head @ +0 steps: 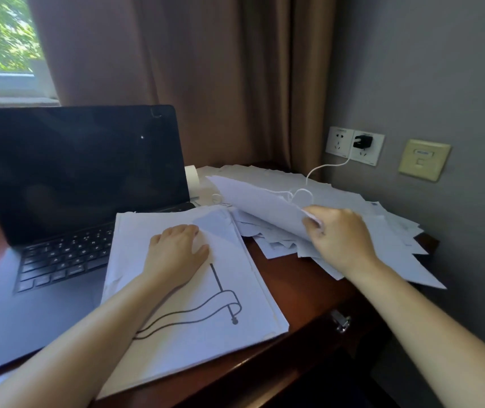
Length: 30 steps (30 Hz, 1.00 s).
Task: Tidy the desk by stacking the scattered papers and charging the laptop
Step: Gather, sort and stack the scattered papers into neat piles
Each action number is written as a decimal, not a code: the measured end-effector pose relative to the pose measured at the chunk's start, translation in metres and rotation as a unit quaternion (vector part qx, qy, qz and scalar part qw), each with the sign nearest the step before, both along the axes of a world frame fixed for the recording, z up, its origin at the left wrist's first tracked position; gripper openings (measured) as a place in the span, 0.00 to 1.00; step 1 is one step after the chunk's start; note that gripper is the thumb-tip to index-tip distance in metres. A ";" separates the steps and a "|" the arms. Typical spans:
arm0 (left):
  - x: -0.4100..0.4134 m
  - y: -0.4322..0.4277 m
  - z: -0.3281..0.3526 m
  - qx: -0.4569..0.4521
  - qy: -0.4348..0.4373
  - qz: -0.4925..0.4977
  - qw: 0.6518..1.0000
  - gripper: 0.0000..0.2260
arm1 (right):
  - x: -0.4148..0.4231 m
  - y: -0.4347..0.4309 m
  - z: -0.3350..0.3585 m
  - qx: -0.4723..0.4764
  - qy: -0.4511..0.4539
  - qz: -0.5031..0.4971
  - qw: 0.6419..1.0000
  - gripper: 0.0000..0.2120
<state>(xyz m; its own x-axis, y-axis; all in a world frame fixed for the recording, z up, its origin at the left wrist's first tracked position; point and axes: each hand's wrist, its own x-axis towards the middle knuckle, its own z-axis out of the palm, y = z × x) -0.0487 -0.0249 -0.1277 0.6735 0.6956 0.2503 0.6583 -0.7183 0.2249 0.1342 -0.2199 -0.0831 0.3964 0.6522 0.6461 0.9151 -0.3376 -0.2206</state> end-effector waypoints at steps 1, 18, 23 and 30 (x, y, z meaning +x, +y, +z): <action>-0.001 -0.005 0.003 -0.023 -0.020 -0.016 0.999 0.17 | -0.011 0.006 0.001 0.003 0.003 0.017 1.000 0.05; -0.033 -0.063 0.015 -0.514 -0.466 0.025 0.720 0.17 | -0.087 0.034 -0.014 -0.209 0.369 0.290 0.858 0.15; -0.037 -0.057 0.023 -0.477 -0.475 0.068 0.737 0.23 | -0.021 0.016 -0.021 -0.229 0.275 -0.028 0.933 0.25; -0.066 -0.041 0.039 -0.493 -0.462 0.083 0.733 0.11 | -0.007 0.018 -0.027 -0.231 0.271 -0.063 0.933 0.31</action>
<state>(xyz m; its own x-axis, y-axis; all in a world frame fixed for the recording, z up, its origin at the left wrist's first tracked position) -0.1146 -0.0660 -0.0883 0.4186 0.8984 -0.1329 -0.0419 0.1653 0.9854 0.1274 -0.2016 -0.1099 0.6747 0.7380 -0.0088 0.6587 -0.6075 -0.4439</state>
